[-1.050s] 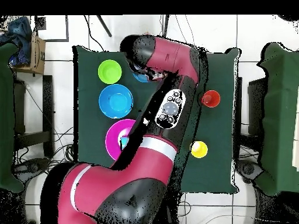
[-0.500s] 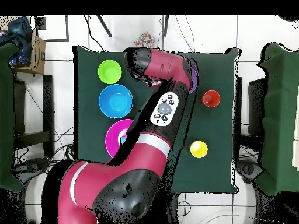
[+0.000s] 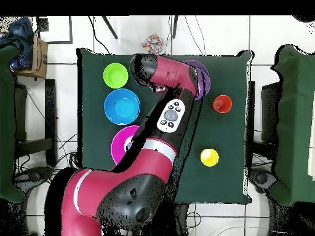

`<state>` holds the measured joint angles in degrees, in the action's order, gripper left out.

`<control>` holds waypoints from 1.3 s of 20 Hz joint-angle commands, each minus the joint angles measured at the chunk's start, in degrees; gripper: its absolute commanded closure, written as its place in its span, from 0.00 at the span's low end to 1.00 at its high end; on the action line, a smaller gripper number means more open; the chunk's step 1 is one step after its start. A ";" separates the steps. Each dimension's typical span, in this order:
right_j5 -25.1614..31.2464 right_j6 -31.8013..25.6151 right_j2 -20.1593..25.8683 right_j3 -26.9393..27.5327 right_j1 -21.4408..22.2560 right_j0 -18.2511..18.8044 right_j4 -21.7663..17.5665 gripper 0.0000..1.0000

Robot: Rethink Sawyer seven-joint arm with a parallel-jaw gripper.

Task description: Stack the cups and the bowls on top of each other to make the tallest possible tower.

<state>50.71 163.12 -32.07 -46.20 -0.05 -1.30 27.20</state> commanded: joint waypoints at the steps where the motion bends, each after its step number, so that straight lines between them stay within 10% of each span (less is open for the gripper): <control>1: -1.48 12.67 5.62 -4.52 0.68 -0.85 2.37 0.00; 26: -3.36 9.47 6.01 -5.86 -1.30 -0.77 8.07 0.00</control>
<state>50.70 163.23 -31.93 -48.55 -0.36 -1.30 35.27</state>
